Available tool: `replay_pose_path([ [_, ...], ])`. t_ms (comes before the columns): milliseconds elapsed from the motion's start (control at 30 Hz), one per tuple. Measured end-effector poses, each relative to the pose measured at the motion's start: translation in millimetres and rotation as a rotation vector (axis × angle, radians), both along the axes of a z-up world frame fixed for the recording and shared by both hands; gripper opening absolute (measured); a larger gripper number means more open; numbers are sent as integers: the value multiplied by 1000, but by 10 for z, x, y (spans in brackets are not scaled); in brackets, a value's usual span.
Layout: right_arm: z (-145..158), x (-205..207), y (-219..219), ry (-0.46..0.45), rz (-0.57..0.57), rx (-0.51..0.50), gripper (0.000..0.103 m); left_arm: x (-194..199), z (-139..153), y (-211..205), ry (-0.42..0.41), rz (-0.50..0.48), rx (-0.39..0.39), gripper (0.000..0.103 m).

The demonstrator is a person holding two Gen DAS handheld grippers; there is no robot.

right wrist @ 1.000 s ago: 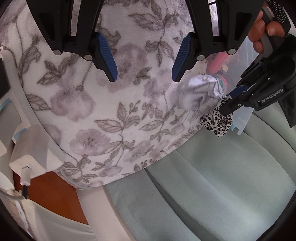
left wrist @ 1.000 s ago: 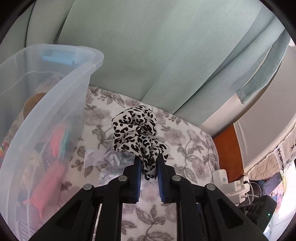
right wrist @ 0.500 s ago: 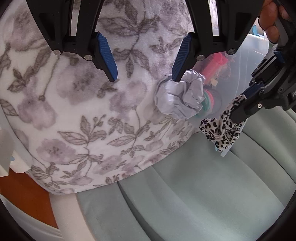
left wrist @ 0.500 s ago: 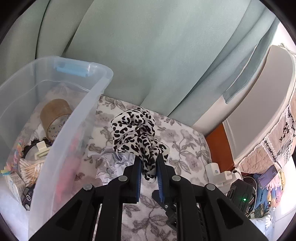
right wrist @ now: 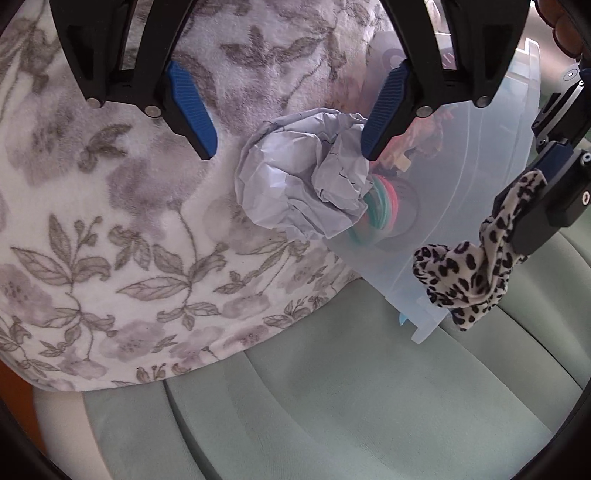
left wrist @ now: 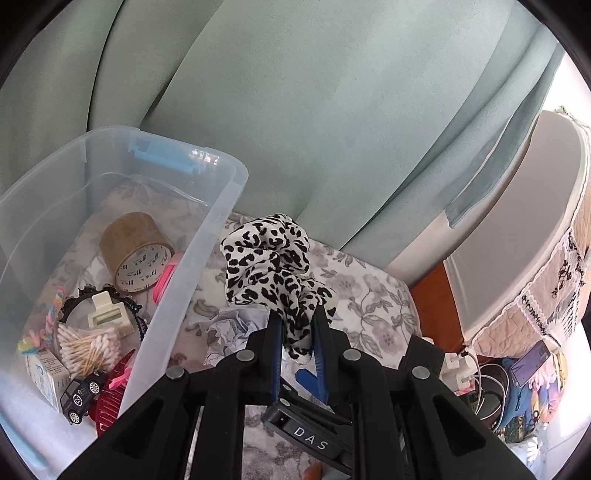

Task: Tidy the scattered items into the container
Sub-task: 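Grasp the crumpled white bag with the right tool, then lift scrunchie and white bag and carry both over the container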

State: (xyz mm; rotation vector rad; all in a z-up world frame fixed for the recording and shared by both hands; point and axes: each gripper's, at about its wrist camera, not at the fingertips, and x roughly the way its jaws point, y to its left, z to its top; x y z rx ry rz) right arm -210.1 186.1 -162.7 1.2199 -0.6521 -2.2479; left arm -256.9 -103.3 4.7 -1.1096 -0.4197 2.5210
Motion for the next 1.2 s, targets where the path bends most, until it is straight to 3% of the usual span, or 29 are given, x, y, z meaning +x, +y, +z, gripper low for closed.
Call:
replay_pose_path([
  [133, -7, -85, -83, -3, 13, -62, 103, -2, -13, 1, 5, -12, -1, 15],
  [467, 18, -306, -233, -17, -16, 9, 102, -24, -43, -9, -5, -8, 0, 15],
  [733, 75, -321, -100, -54, -49, -17, 76, 30, -6, 28, -11, -11, -17, 15],
  [933, 218, -204, 11, -56, -66, -26, 74, 153, 91, 60, -2, -17, -35, 15],
  [1200, 613, 49, 489, -54, -210, -89, 74, 474, 458, 71, 61, -27, -33, 16],
])
